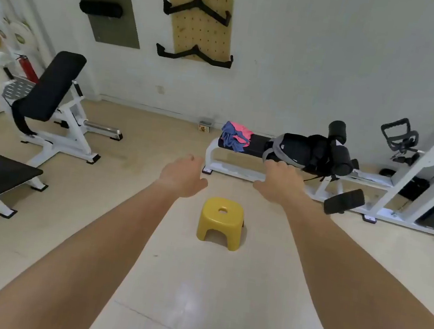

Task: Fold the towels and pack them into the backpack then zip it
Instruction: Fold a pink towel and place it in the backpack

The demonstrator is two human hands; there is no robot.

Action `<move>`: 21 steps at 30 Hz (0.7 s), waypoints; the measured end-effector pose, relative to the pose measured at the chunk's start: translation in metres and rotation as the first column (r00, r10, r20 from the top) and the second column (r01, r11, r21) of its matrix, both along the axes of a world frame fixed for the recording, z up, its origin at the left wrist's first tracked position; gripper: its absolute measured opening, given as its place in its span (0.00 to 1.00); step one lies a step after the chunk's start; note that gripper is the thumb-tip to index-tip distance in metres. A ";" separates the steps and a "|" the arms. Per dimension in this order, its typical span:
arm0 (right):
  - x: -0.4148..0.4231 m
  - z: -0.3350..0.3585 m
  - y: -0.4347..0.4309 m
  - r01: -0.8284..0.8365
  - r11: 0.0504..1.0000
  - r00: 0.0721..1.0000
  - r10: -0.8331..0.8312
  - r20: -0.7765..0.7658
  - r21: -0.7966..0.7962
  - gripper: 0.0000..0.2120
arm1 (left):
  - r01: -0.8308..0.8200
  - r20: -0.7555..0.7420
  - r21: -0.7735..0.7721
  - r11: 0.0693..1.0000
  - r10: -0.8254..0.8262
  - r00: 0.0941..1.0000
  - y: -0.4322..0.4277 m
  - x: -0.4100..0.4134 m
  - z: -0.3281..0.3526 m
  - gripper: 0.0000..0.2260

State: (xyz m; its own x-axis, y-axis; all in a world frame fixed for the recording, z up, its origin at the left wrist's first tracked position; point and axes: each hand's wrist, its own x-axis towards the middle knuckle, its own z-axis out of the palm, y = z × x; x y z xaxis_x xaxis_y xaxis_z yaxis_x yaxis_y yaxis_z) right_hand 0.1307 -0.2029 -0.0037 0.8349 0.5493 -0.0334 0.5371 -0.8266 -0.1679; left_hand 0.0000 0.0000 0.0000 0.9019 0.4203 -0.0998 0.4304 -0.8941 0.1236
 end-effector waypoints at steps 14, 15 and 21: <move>0.350 -0.040 0.197 -0.013 0.995 0.988 -0.002 -0.155 -0.095 0.29 | -0.005 -0.130 -0.151 0.989 -0.015 0.991 0.185 0.342 -0.035 0.24; 0.372 -0.046 0.215 -0.017 0.995 0.988 0.001 -0.156 -0.103 0.29 | 0.009 -0.134 -0.154 0.988 -0.030 0.990 0.201 0.365 -0.042 0.24; 0.507 -0.097 0.322 0.000 0.989 0.985 -0.025 -0.168 -0.146 0.28 | 0.042 -0.192 -0.199 0.979 -0.081 0.978 0.312 0.511 -0.094 0.23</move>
State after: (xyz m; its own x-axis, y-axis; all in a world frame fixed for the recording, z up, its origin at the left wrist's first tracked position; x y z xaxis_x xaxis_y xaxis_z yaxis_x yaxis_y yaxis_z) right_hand 0.6374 0.1195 -0.1011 0.8169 0.5182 -0.2532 0.5010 -0.8551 -0.1335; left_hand 0.5105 0.3120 -0.0943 0.8794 0.3198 -0.3527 0.4087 -0.8871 0.2145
